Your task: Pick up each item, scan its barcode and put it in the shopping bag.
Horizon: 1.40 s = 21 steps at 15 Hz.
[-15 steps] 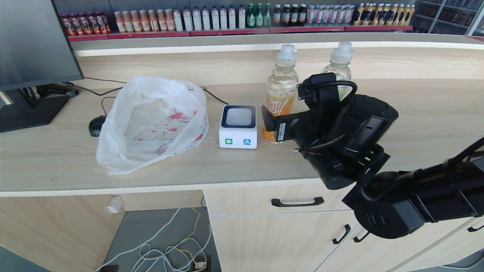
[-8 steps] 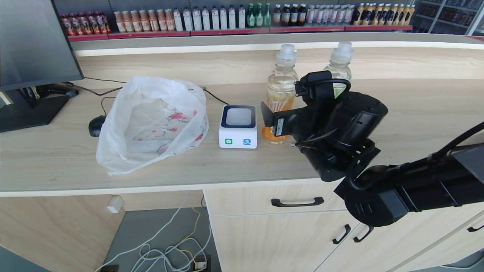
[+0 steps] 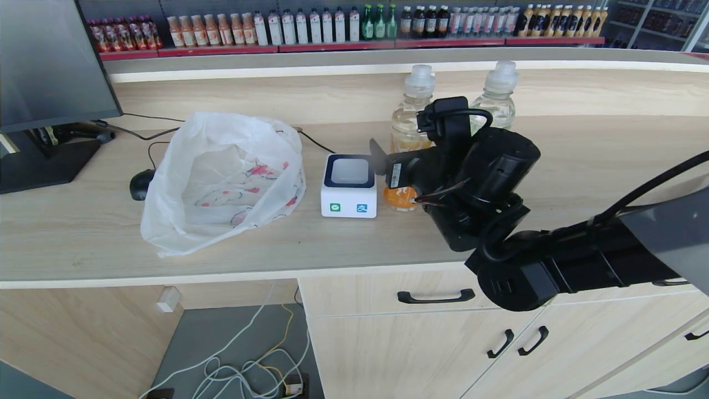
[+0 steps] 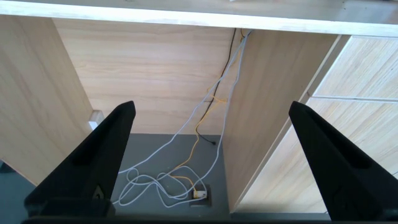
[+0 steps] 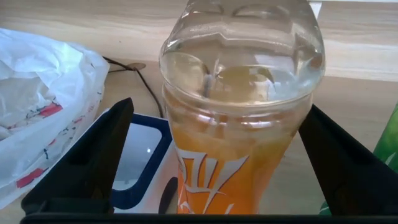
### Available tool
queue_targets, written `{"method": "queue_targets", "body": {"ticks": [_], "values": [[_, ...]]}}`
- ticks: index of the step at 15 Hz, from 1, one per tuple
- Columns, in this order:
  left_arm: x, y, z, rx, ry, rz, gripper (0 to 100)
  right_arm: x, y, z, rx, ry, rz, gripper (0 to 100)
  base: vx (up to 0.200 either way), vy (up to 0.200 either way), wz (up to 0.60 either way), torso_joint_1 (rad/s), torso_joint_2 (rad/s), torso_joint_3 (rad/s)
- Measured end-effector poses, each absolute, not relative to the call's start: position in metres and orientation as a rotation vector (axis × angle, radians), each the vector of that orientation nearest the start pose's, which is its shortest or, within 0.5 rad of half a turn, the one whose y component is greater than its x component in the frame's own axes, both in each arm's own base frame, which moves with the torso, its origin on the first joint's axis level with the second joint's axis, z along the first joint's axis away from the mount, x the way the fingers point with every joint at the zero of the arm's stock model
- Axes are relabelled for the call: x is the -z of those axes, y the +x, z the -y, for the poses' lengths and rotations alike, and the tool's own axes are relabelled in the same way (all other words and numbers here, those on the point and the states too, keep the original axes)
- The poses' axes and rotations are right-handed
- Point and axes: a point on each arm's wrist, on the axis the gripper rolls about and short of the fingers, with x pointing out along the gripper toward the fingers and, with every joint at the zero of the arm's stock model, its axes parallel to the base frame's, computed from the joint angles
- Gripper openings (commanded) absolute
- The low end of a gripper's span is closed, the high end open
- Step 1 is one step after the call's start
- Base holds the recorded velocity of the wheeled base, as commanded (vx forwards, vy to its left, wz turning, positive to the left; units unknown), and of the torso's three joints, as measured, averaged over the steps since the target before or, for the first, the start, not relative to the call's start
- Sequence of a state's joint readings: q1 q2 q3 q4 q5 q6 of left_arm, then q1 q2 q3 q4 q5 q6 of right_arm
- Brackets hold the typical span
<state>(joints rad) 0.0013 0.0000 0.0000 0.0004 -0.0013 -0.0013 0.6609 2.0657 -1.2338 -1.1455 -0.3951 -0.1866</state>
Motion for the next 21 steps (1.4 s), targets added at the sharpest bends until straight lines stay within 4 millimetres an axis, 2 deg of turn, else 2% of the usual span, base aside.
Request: {"method": "queue_targets", "body": {"ticks": [9,14,20,21], "values": [[-0.075,-0.023,0.0,0.0,-0.001,-0.001,100,-0.212,0.35,-0.239,-0.235,-0.051,0.277,100,0.0,0.0,0.0,0.0,0.0,0.0],[-0.075,-0.023,0.0,0.0,-0.001,-0.001,100,-0.219,0.358,-0.242,-0.245,-0.054,0.281,100,0.0,0.0,0.0,0.0,0.0,0.0],[-0.075,-0.023,0.0,0.0,-0.001,-0.001,100,-0.217,0.361,-0.244,-0.246,-0.054,0.28,100,0.0,0.0,0.0,0.0,0.0,0.0],[-0.075,-0.023,0.0,0.0,-0.001,-0.001,100,-0.216,0.361,-0.244,-0.246,-0.055,0.279,0,0.0,0.0,0.0,0.0,0.0,0.0]]}}
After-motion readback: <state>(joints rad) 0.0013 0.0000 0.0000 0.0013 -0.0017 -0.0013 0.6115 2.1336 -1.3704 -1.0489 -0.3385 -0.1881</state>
